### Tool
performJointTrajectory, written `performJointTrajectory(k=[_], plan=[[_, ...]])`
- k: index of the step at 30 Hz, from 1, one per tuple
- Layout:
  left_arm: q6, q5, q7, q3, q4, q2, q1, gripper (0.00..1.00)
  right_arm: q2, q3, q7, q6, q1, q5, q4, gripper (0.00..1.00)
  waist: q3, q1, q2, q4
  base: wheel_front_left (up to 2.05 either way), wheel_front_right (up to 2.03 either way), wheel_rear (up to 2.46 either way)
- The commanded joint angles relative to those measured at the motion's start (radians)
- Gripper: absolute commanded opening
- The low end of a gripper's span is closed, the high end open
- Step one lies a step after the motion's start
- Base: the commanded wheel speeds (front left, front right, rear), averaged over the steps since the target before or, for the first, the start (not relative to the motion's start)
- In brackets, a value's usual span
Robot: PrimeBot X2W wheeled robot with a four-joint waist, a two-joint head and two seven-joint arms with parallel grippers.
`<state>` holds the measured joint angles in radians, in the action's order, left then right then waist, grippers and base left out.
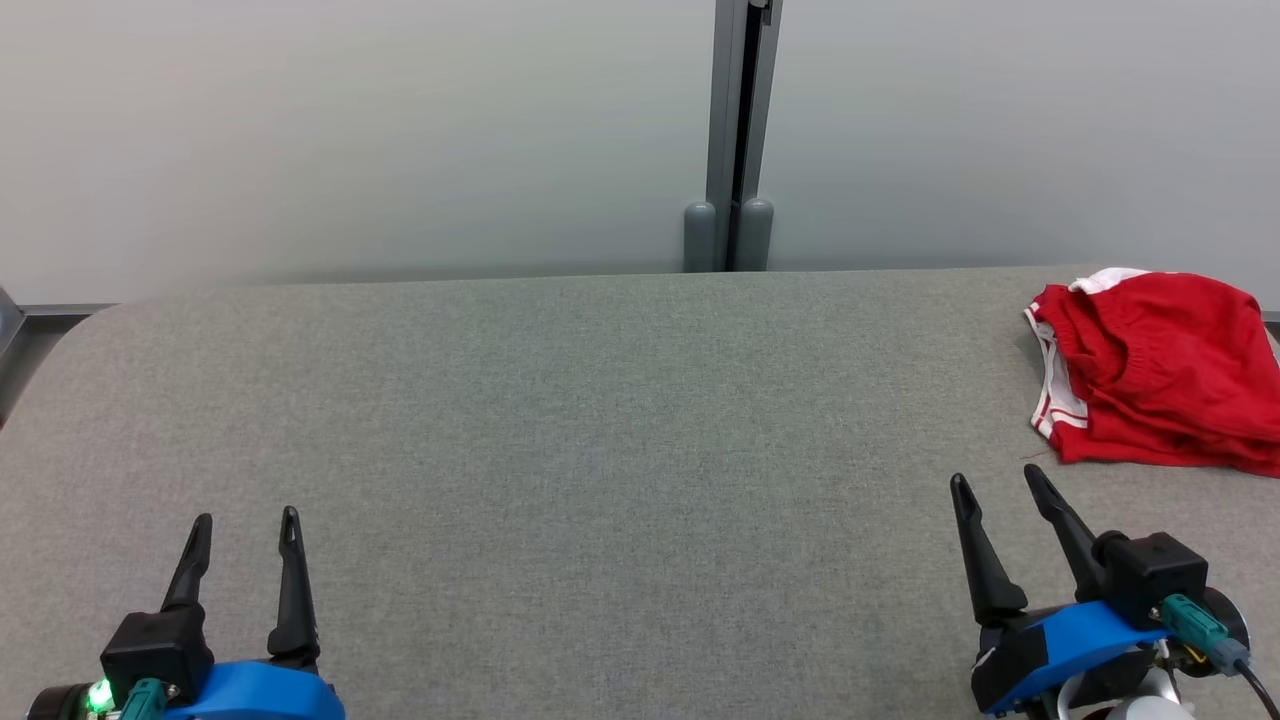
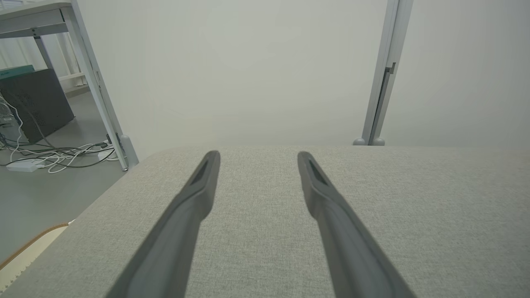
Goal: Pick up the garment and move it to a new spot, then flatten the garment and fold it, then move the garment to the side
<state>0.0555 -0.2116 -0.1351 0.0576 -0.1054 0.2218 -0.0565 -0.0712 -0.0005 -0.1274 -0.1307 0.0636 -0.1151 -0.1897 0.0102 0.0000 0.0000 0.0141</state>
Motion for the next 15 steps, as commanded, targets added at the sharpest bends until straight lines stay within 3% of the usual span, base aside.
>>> performJointTrajectory(k=[1, 15], plan=[[0.005, -0.003, 0.004, 0.003, -0.001, 0.007, 0.017, 1.0, 0.004, 0.0, 0.004, 0.0, -0.002, 0.001, 0.005, 1.0, -0.001, 0.0, 0.0, -0.002, 0.0, 0.0, 0.0], [0.02, -0.005, 0.003, 0.009, -0.001, 0.013, 0.025, 1.0, 0.007, 0.001, 0.011, 0.0, -0.005, 0.0, 0.005, 1.0, -0.004, 0.0, 0.0, -0.007, 0.0, 0.0, 0.0]])
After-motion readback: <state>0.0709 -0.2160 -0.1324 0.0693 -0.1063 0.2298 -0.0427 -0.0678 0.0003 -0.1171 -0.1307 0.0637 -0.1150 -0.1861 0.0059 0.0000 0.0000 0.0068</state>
